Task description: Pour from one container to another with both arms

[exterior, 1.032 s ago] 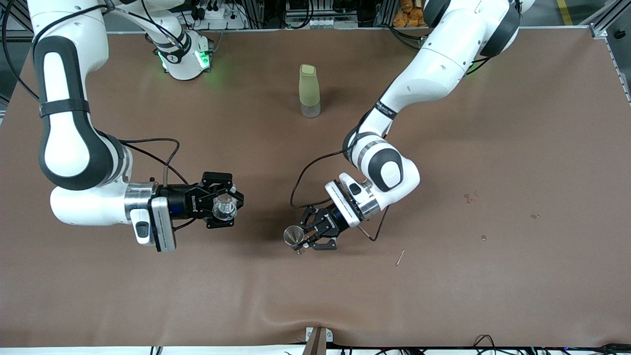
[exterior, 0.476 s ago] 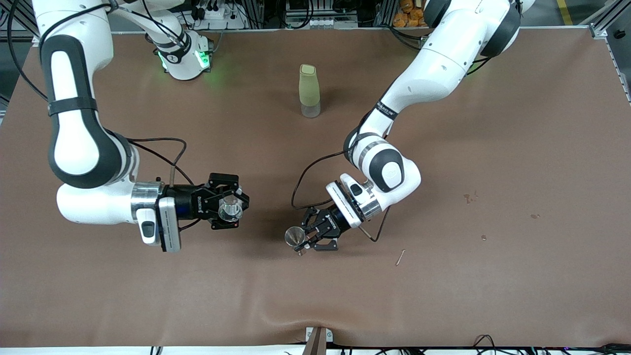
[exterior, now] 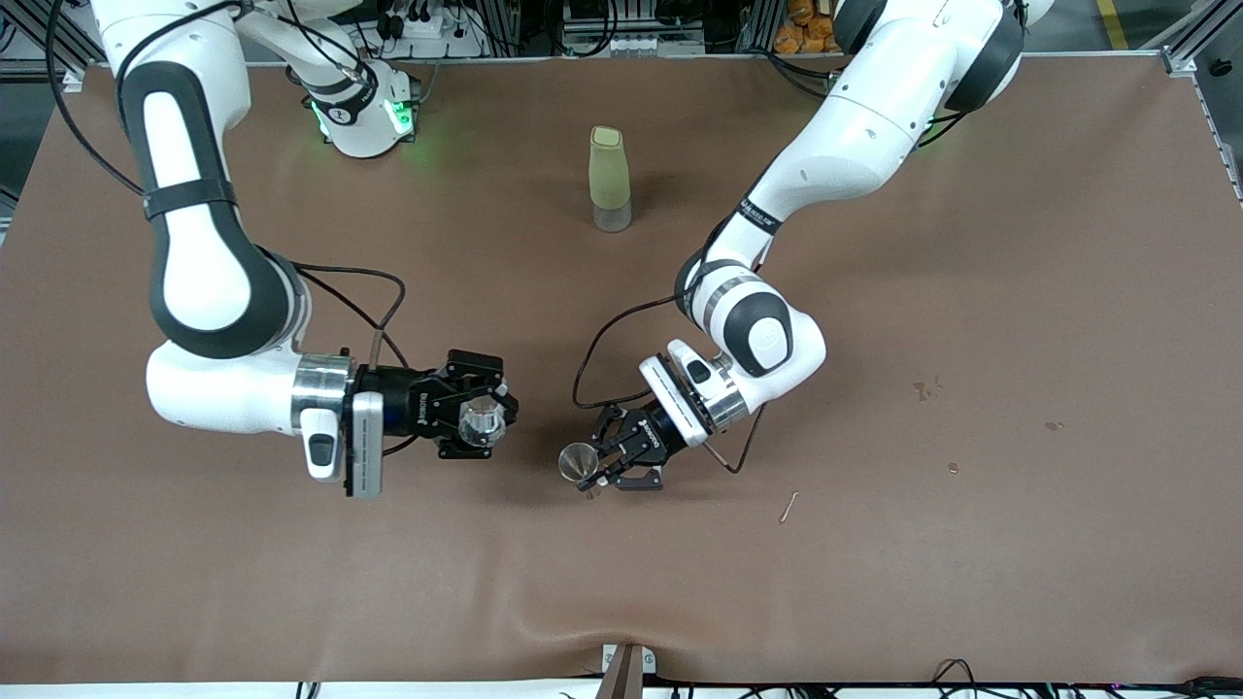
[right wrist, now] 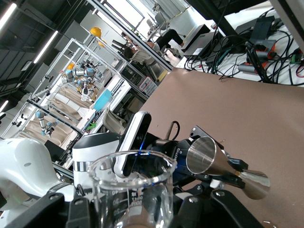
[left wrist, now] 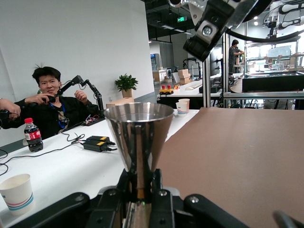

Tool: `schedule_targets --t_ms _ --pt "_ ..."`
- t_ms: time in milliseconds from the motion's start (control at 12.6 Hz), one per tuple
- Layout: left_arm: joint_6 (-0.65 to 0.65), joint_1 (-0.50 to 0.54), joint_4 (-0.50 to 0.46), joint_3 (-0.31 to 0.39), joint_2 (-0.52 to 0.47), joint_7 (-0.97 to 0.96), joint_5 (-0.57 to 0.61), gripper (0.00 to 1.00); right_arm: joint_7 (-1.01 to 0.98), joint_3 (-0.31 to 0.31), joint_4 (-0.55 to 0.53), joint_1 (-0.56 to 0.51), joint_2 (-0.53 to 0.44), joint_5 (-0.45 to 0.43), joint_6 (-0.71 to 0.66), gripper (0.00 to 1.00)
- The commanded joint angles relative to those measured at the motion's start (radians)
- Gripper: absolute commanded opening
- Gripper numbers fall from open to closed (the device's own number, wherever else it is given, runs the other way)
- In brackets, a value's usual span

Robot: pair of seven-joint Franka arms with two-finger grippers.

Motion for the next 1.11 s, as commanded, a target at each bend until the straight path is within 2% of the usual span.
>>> schedule_targets --t_ms 0,159,476,714,1032 --pt "0.008 -0.008 0.0 0.003 -0.008 0.024 -0.036 0.0 0.128 -0.002 0.0 0.041 -0.016 -0.003 0.006 0.0" --pt "0.007 -0.007 -0.001 0.003 -0.008 0.024 -0.035 0.0 0.234 -0.002 0.021 0.04 -0.016 -0.012 0.002 0.0" --pt "0.007 -0.007 -0.001 0.003 -0.009 0.025 -0.033 0.0 0.247 -0.004 0.036 0.074 -0.01 -0.013 0.029 0.0" --pt "0.007 -0.023 -0.001 0.003 -0.005 0.024 -0.036 0.0 0.331 -0.002 0.053 0.109 -0.002 -0.009 0.081 0.0" --pt "0.007 -0.027 -0.003 0.003 -0.005 0.024 -0.038 0.0 0.394 -0.004 0.059 0.108 0.007 -0.012 0.083 0.0"
